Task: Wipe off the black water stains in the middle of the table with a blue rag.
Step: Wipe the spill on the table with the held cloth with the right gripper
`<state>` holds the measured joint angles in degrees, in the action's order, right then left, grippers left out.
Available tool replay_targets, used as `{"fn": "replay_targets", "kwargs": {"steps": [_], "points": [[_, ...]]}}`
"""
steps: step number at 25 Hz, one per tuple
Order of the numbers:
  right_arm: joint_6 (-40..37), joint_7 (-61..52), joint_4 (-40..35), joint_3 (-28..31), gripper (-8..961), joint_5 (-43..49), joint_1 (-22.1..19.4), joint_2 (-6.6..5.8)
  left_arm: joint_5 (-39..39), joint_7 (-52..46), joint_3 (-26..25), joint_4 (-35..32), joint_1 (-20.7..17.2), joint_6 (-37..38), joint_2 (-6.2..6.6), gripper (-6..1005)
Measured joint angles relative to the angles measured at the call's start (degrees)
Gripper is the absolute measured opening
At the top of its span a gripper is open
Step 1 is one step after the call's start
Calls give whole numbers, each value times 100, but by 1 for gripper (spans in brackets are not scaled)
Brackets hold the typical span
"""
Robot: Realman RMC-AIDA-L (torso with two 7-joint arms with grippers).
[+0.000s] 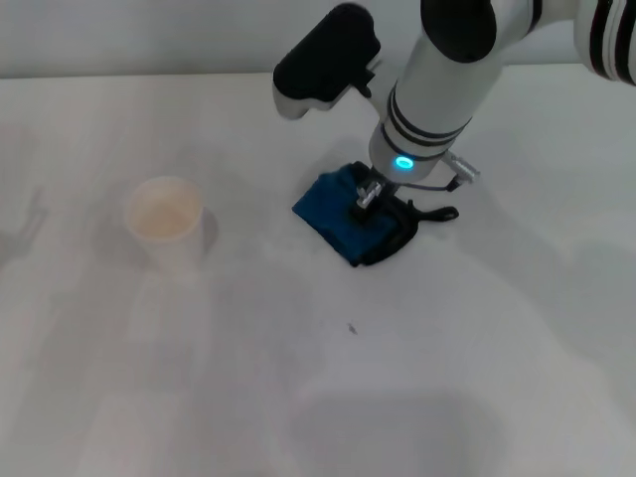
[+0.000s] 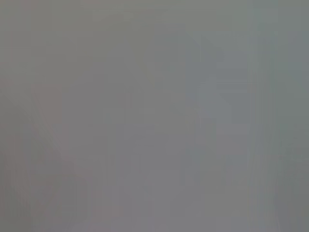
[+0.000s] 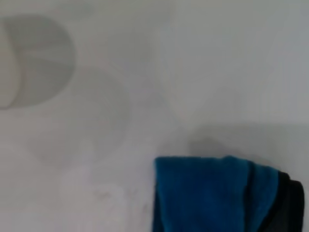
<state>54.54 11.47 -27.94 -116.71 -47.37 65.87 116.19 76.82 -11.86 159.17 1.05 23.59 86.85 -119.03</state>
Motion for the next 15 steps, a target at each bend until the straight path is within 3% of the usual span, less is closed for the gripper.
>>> {"fn": "replay_targets", "kwargs": {"steps": [9, 15], "points": [[413, 1147, -26, 9, 59, -1150, -41, 0, 0, 0, 0, 0, 23, -11, 3, 887], [1067, 1393, -402, 4, 56, -1409, -67, 1, 0, 0, 0, 1, -15, -11, 6, 887]]}}
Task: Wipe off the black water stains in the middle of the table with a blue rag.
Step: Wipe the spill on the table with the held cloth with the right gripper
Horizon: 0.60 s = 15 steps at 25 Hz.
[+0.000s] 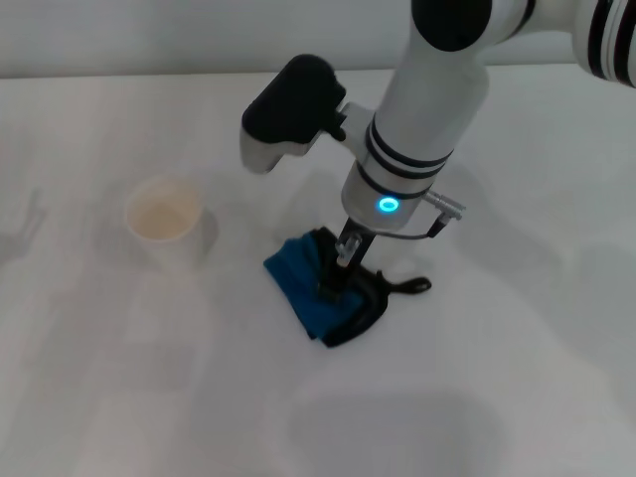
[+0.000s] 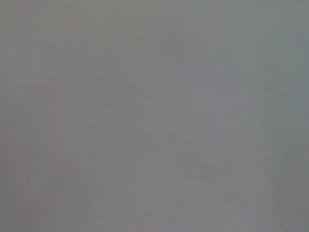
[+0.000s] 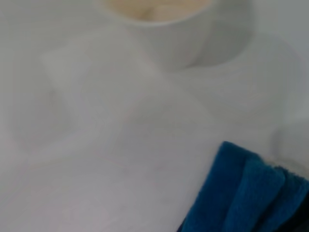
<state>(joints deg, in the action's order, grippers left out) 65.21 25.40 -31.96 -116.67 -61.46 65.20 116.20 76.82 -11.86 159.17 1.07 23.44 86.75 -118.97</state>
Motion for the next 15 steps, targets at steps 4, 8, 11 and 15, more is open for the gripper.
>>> {"fn": "replay_targets", "kwargs": {"steps": [4, 8, 11, 15], "points": [[430, 84, -399, 10, 55, -2, -76, -1, 3, 0, 0, 26, -16, 8, 7, 887], [639, 141, -605, 41, 55, 5, -167, -1, 7, 0, 0, 36, -7, 8, 6, 888], [489, 21, -530, 38, 55, 149, -195, -1, 8, 0, 0, 42, 6, 8, 6, 888], [72, -501, -426, 132, 56, 724, -216, -24, 17, 0, 0, 43, 5, 8, 6, 888]]}}
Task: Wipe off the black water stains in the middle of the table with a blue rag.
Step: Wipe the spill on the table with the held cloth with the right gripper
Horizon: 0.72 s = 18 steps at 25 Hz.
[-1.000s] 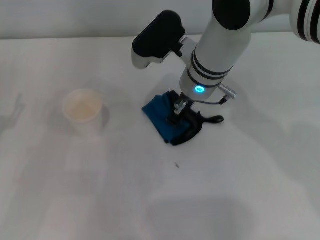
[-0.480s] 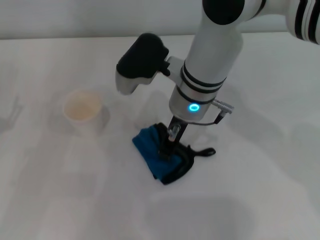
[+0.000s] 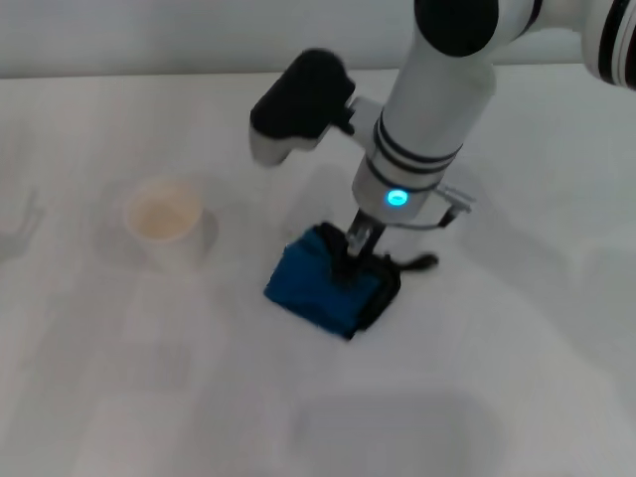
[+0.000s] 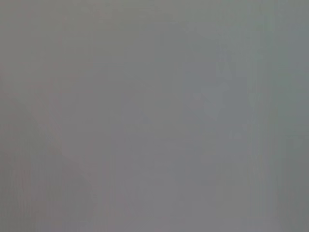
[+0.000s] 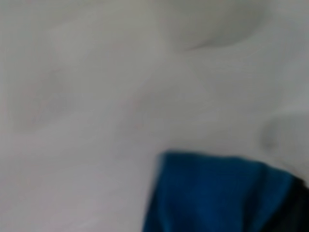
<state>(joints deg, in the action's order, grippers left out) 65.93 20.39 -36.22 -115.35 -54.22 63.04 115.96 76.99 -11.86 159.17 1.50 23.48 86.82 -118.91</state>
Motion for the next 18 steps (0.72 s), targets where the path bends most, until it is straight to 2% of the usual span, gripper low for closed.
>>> {"fn": "replay_targets", "kwargs": {"steps": [6, 14, 18], "points": [[-351, -133, 63, 772, 55, 781, -131, 4, 7, 0, 0, -1, -3, 1, 0, 888], [-884, -917, 342, 825, 55, 1616, -95, 17, 12, 0, 0, -22, -2, 13, 0, 887], [-869, -946, 325, 820, 56, 1625, -123, 22, 11, 0, 0, -35, 7, -2, 0, 887]]}}
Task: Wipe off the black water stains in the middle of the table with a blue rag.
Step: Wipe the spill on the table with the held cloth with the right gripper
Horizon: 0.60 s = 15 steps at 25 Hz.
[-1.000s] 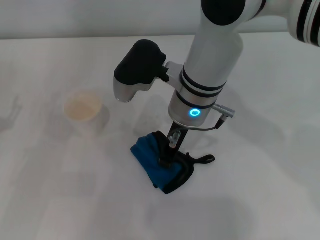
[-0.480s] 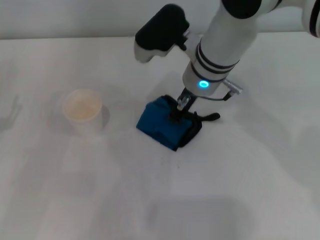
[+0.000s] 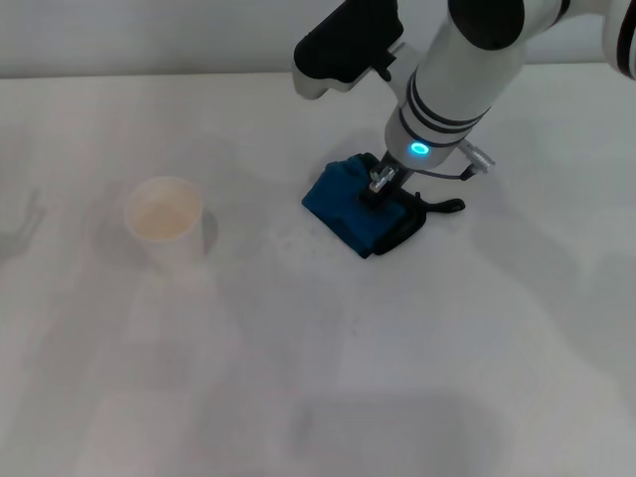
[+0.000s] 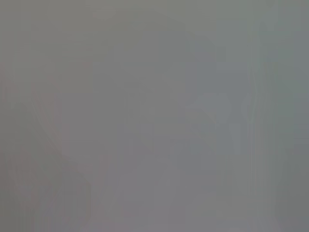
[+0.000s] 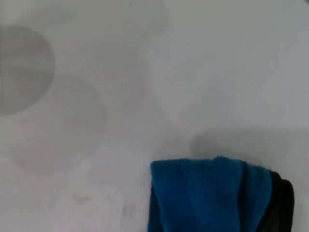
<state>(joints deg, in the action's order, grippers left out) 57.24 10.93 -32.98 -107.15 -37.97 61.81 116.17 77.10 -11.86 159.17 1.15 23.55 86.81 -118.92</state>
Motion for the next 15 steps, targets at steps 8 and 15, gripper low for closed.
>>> {"fn": "replay_targets", "kwargs": {"steps": [8, 15], "points": [[583, 887, -118, -461, 55, -1492, -8, 2, -14, 0, 0, -9, 45, 15, 0, 888], [896, 1155, -615, -428, 56, -1867, -265, -11, -18, 0, 0, -10, 11, 36, 0, 887]]}}
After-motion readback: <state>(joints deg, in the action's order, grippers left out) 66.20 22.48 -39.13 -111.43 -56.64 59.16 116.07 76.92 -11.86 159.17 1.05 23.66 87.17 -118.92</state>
